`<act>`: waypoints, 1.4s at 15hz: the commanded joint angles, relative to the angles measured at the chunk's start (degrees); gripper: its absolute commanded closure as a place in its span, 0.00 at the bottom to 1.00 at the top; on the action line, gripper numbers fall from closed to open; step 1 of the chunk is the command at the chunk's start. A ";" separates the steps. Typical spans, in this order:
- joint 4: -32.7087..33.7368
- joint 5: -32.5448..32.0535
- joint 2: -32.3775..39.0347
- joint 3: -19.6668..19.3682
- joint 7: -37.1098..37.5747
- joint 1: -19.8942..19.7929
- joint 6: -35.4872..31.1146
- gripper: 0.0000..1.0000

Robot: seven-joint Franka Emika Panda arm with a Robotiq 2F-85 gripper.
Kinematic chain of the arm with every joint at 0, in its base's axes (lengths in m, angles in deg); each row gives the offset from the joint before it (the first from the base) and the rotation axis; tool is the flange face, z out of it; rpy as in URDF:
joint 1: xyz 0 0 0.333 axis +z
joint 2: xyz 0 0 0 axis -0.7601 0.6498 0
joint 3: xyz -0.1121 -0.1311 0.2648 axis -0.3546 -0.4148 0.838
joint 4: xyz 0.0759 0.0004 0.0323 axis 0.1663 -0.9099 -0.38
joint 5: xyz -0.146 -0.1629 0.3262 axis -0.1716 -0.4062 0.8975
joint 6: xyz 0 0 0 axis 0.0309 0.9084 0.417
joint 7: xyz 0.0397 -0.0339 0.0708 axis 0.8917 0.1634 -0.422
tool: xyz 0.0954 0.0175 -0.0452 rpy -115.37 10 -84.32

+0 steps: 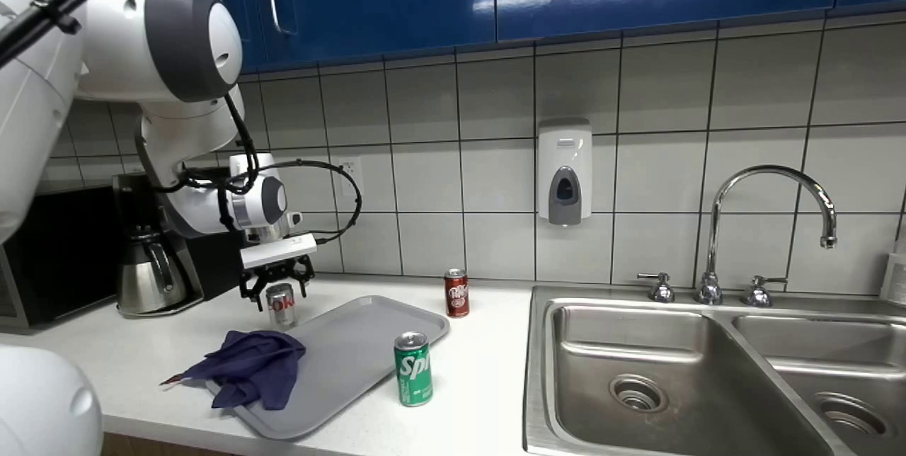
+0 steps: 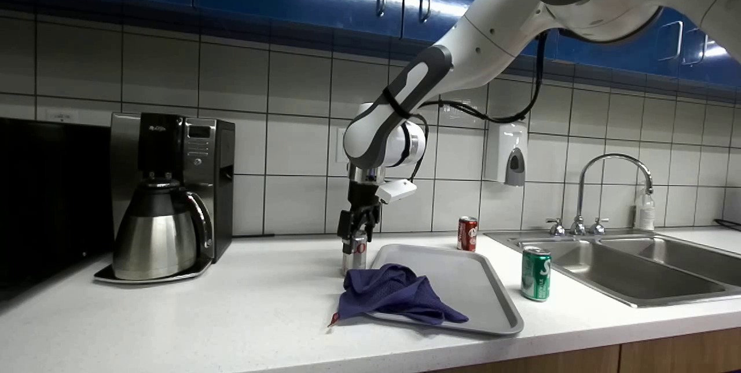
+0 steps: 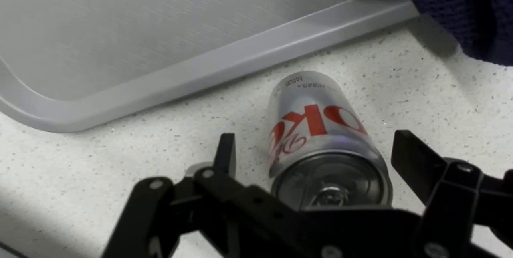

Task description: Remove the green and grey cans from the tray

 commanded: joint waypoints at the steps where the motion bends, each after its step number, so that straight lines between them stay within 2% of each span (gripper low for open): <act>1: -1.66 -1.17 -2.07 0.46 1.61 -0.63 -1.52 0.00; 8: -5.23 -0.23 -5.45 1.23 0.36 -2.28 -5.25 0.00; 21: -20.32 4.01 -17.44 4.38 -3.47 -8.77 -13.06 0.00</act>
